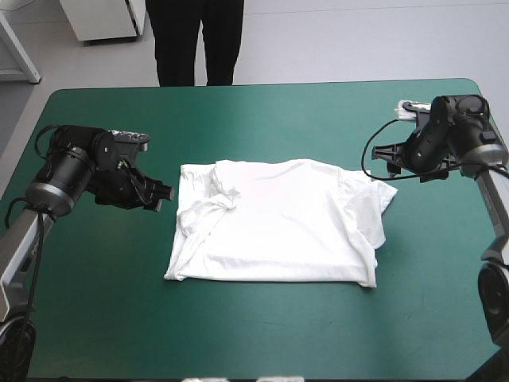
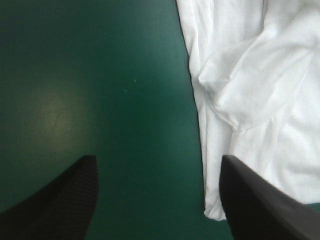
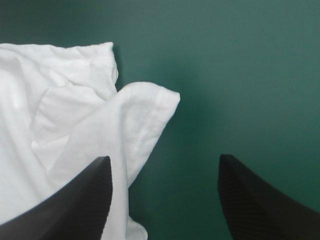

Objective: Fold the cloth

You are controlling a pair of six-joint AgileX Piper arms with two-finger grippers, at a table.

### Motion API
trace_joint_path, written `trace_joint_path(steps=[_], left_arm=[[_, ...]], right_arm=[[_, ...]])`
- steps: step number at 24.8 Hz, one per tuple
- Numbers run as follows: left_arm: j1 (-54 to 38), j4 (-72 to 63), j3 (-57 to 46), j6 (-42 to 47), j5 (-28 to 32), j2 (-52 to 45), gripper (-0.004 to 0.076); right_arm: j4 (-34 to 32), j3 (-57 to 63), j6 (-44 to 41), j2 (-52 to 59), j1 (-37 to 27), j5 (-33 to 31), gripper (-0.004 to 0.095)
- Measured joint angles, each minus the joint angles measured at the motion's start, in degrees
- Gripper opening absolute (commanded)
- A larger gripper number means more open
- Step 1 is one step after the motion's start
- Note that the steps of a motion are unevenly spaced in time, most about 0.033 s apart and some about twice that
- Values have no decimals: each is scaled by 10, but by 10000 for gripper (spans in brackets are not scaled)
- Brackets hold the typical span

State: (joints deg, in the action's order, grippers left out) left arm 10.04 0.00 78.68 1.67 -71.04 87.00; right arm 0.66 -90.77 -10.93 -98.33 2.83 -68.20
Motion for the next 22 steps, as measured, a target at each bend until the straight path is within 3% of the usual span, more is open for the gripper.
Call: trace_joint_path(steps=[7,15,19,22], left_arm=[[0,0,-7,0,2,-2,455],[0,0,-8,0,2,-2,454],[0,0,-8,0,2,-2,454],[0,0,-8,0,2,-2,454]], right_arm=[[3,-14,13,-108,-1,20,576],[11,-14,13,-154,-1,50,571],[17,-14,13,-169,-1,60,449],[16,-14,13,-171,-2,60,258]])
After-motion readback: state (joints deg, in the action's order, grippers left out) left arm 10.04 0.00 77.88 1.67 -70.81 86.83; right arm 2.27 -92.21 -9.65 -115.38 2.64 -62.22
